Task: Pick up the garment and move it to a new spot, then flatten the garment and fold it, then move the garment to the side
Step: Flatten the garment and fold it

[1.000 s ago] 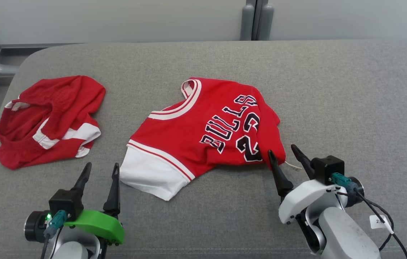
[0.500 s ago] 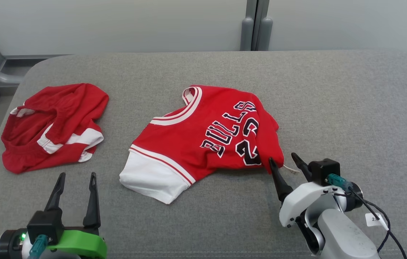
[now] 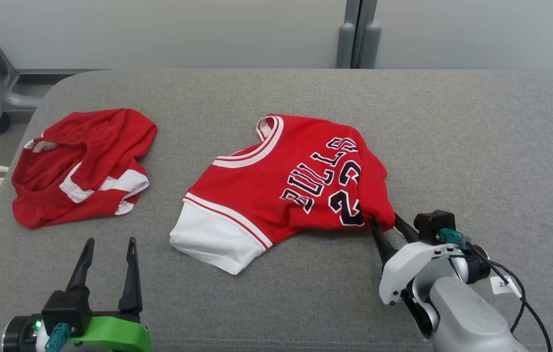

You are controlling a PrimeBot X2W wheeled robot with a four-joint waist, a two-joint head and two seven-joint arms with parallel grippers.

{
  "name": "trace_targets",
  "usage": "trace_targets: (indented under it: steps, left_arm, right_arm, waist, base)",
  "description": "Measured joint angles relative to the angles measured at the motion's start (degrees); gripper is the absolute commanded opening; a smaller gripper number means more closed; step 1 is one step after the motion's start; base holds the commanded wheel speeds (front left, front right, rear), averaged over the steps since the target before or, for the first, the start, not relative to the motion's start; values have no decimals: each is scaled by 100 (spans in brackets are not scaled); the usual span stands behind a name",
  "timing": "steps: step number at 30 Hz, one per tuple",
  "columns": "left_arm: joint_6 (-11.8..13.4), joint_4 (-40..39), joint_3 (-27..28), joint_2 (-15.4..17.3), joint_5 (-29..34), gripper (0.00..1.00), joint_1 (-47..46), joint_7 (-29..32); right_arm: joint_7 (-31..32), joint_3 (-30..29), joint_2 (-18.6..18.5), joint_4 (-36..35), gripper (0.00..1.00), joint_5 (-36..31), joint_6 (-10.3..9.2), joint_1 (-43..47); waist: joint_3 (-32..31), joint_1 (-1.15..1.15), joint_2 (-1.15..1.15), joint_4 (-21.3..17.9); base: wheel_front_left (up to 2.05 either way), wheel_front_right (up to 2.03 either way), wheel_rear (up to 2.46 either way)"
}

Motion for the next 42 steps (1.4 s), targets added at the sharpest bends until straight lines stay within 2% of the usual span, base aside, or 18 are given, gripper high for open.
trace_targets:
  steps: [5, 13, 16, 21, 24, 27, 33, 38, 42]
  left_arm:
    - [-33, 2, 118, -38, 32, 100, 2, 0]
    - [-82, 24, 194, -155, 75, 100, 12, 0]
    - [-112, 57, 225, -183, 79, 100, 11, 0]
    - [-151, 78, 300, -210, 101, 100, 7, 0]
    - [-159, 91, 321, -214, 119, 100, 3, 0]
    - [-183, 93, 343, -229, 124, 100, -8, 0]
    - [-212, 115, 383, -255, 133, 100, -15, 0]
    - [-245, 121, 415, -280, 158, 100, -68, 0]
    - [-254, 153, 408, -299, 171, 100, -71, 0]
  right_arm:
    - [-1, 88, -40, 0, 0, 94, 0, -116]
    - [-2, -210, -279, -682, 0, 455, 0, -135]
    - [-1, -98, -342, -1103, 0, 1002, 1, -59]
    - [201, 34, -815, -1945, 0, 1642, 0, 35]
    - [309, 49, -934, -2310, 0, 1870, 1, 132]
    - [432, -91, -1190, -2805, 0, 2085, 0, 248]
    - [844, -321, -1380, -3791, 0, 2568, 0, 617]
    - [1084, -565, -1411, -4202, 0, 2535, 0, 832]
    - [1171, -595, -1279, -4105, 0, 2248, 0, 812]
  waist:
    - [12, 0, 0, -3]
    - [64, 0, 0, -139]
    - [94, 0, 0, -192]
    - [148, 0, 0, -295]
    - [177, 0, 0, -322]
    - [214, 0, 0, -351]
    - [282, 0, 0, -386]
    - [291, 0, 0, -393]
    - [271, 0, 0, -373]
  base:
    - [0, 0, 0]
    - [0, 0, 0]
    - [0, 0, 0]
    - [0, 0, 0]
    - [0, 0, 0]
    - [0, 0, 0]
    - [0, 0, 0]
    - [0, 0, 0]
    - [0, 0, 0]
